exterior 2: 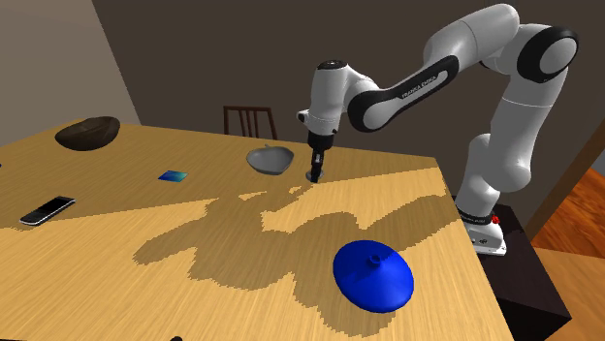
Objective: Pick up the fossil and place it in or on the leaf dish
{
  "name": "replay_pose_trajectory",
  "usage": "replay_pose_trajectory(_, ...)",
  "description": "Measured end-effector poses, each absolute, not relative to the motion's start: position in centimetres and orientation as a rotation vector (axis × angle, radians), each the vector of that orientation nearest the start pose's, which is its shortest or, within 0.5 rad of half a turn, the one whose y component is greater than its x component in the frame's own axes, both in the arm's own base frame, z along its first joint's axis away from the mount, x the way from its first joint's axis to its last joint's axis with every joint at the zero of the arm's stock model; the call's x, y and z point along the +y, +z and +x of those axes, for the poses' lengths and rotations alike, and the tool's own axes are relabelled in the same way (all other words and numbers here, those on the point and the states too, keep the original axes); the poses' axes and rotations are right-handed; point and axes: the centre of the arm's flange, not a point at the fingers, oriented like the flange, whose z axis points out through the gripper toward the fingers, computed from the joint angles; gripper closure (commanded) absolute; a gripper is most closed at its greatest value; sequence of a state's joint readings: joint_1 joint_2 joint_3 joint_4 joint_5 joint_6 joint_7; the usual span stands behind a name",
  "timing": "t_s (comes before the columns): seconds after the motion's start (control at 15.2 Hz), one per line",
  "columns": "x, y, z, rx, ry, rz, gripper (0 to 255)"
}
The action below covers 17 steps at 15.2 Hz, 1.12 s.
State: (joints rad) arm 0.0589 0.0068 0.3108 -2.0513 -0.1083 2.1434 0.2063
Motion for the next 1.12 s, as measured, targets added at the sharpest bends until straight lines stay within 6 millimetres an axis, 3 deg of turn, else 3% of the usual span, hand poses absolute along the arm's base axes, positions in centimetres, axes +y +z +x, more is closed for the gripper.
replay_pose_trajectory(0.53,19.8,44.5,52.4,-0.348,-0.173,-3.181,255)
replay_pose_trajectory(1.12,19.8,49.0,52.4,-0.348,-0.174,-3.181,255)
